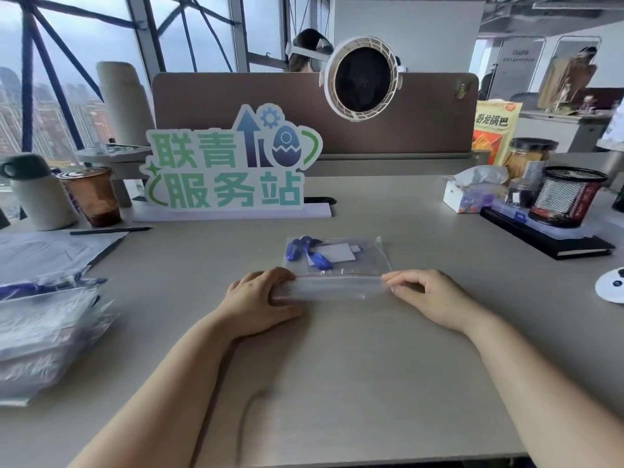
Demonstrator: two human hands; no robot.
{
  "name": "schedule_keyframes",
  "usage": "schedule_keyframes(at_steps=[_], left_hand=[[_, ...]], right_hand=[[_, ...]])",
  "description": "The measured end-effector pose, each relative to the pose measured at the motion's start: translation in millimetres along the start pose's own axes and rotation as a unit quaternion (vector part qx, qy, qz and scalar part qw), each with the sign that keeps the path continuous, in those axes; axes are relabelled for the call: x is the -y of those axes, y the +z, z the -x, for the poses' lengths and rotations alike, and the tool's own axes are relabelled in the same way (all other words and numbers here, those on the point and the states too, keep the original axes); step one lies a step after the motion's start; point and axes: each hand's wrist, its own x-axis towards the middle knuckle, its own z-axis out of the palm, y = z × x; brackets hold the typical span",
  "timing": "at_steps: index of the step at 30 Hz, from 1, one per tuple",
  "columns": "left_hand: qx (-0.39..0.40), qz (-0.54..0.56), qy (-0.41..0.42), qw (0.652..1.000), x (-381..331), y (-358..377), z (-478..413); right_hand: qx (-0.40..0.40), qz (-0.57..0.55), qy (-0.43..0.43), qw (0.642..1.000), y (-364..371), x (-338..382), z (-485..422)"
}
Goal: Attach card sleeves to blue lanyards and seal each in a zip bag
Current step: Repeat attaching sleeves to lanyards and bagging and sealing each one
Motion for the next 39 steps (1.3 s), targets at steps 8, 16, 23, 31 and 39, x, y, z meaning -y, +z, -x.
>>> schedule_keyframes(at_steps=[8, 16, 23, 31, 39], left_hand=[[-0.156, 0.251, -0.017, 0.955, -6, 5, -10], [-0.159, 0.121, -0.164, 0.966, -17, 15, -53], [-0.136, 0.009, -0.173, 0.976, -15, 21, -60], [-0.122, 0.018, -0.135, 0.983, -12, 20, -59], [-0.13, 0.057, -0.124, 0.982, -9, 20, -62]], right_hand=[[-0.124, -0.128, -0.013, 0.984, 1, 25, -8], [-0.215, 0.124, 0.172, 0.953, 11, -3, -49], [-0.201, 0.179, 0.152, 0.951, 10, -22, -55], [-0.058, 0.082, 0.126, 0.987, -6, -24, -51], [-0.091, 0.07, 0.108, 0.988, 2, -22, -53]])
